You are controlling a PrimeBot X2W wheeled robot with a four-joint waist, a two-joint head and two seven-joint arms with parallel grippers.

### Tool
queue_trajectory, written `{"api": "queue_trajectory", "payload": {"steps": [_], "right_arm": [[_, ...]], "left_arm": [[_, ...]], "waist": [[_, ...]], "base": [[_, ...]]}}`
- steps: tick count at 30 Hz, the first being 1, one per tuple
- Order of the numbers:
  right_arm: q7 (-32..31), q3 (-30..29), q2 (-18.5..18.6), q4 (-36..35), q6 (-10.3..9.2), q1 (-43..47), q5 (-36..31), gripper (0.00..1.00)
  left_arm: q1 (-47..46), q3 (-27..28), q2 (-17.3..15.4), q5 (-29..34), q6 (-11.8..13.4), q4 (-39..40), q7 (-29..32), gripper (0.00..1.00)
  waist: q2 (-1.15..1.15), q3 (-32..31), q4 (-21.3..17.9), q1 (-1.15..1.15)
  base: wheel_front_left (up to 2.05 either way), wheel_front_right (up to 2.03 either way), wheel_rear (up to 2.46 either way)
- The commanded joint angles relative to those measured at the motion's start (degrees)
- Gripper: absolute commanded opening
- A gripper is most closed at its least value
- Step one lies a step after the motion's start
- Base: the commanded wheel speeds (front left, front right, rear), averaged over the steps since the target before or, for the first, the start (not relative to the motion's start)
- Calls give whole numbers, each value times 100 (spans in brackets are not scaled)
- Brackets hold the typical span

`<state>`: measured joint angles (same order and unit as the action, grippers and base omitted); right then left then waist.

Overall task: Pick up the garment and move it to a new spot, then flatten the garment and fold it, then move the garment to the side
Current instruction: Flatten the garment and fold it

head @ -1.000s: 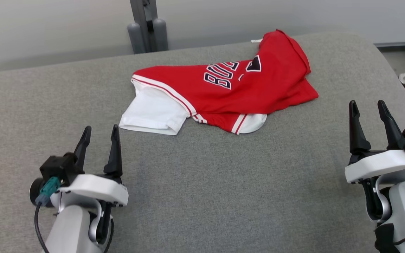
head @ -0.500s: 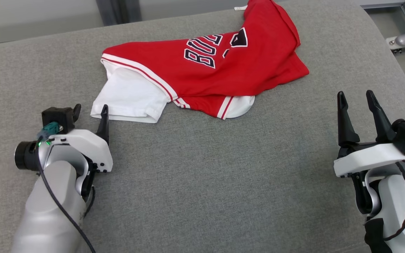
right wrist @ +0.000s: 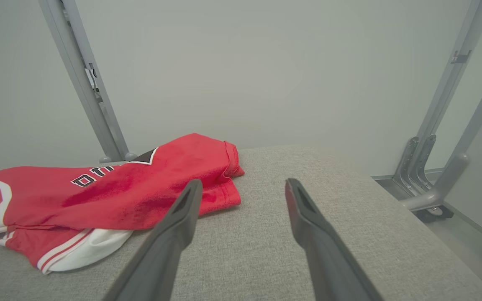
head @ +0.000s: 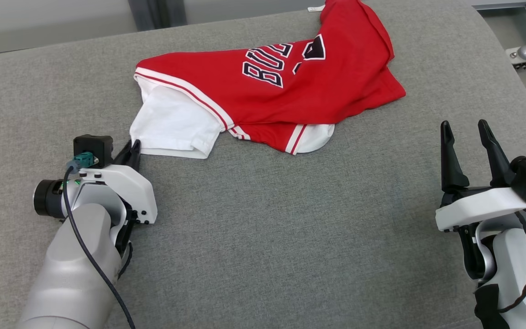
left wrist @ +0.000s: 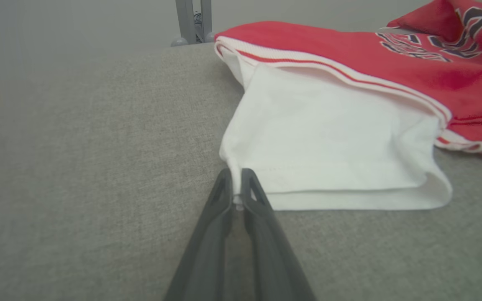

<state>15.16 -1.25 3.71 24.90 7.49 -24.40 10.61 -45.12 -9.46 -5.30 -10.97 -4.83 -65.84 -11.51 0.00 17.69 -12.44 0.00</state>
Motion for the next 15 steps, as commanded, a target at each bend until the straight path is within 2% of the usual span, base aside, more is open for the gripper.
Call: {"api": "queue_trajectory", "payload": {"steps": [1,15], "right_arm": [[15,-31,22,22,1,-78,-32,100],[15,-203,66,215,1,-181,-170,100]], "left_arm": [[-129,-33,-9,-68,-73,-101,-46,0],[-115,-46,104,-282,-176,86,-359,0]], "waist": [[0,7,41,0],[0,-64,363,0]], "base": [[0,0,0],[0,0,0]]}}
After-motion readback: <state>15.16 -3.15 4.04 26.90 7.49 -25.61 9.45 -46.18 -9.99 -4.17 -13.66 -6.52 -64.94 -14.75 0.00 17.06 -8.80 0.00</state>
